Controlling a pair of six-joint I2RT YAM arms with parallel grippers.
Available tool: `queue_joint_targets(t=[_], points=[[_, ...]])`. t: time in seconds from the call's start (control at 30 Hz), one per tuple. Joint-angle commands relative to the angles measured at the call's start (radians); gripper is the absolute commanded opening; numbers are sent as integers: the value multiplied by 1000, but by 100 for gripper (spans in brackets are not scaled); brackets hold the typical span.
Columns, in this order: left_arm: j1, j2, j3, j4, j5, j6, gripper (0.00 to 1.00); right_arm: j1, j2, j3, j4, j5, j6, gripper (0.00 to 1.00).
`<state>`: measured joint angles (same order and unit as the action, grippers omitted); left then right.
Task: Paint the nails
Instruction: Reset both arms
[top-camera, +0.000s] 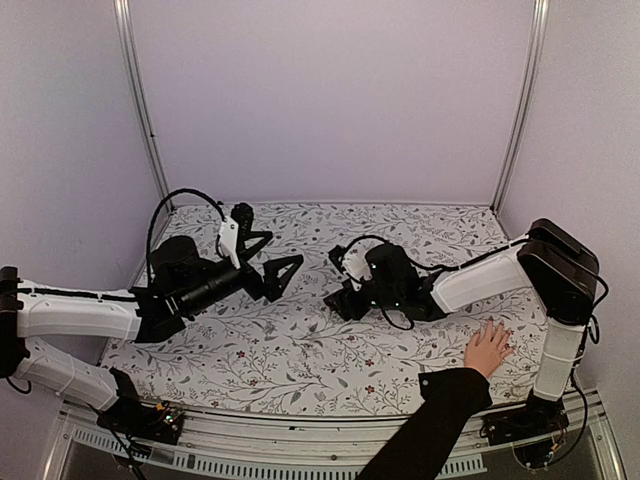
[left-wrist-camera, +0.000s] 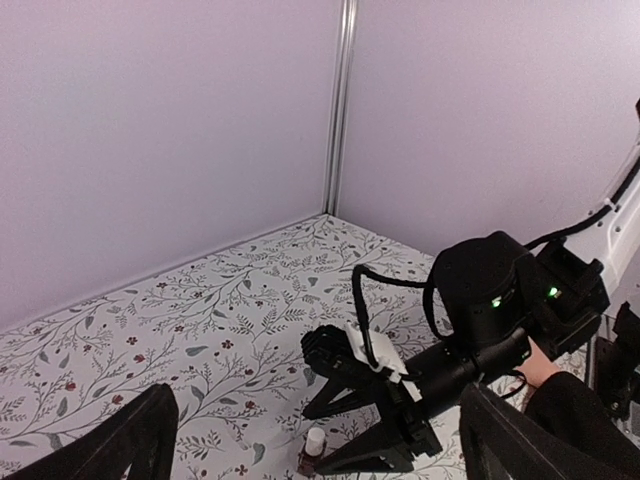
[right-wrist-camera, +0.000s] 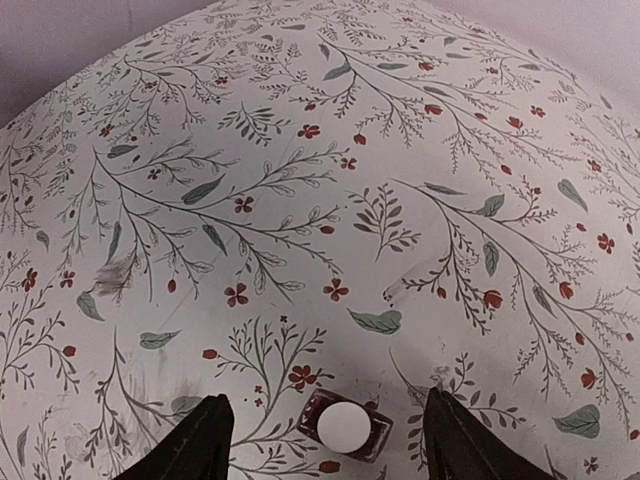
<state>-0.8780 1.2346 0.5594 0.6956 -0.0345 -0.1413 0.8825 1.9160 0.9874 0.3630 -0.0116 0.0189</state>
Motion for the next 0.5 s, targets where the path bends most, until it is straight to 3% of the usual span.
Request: queue_joint_targets(t=[0.0, 0.17, 0.3, 0.47], points=[[46, 11, 46, -83, 7, -65, 100, -5, -119, -6, -1, -30, 16, 72], [116, 55, 137, -235, -24, -155, 100, -30, -229, 0, -58, -51, 34, 98], [194, 100, 233, -400, -22, -214, 100, -91, -355, -16, -114, -88, 69, 99], [292, 88, 266, -494, -17, -263, 100, -202, -533, -75, -177, -102, 96, 99]])
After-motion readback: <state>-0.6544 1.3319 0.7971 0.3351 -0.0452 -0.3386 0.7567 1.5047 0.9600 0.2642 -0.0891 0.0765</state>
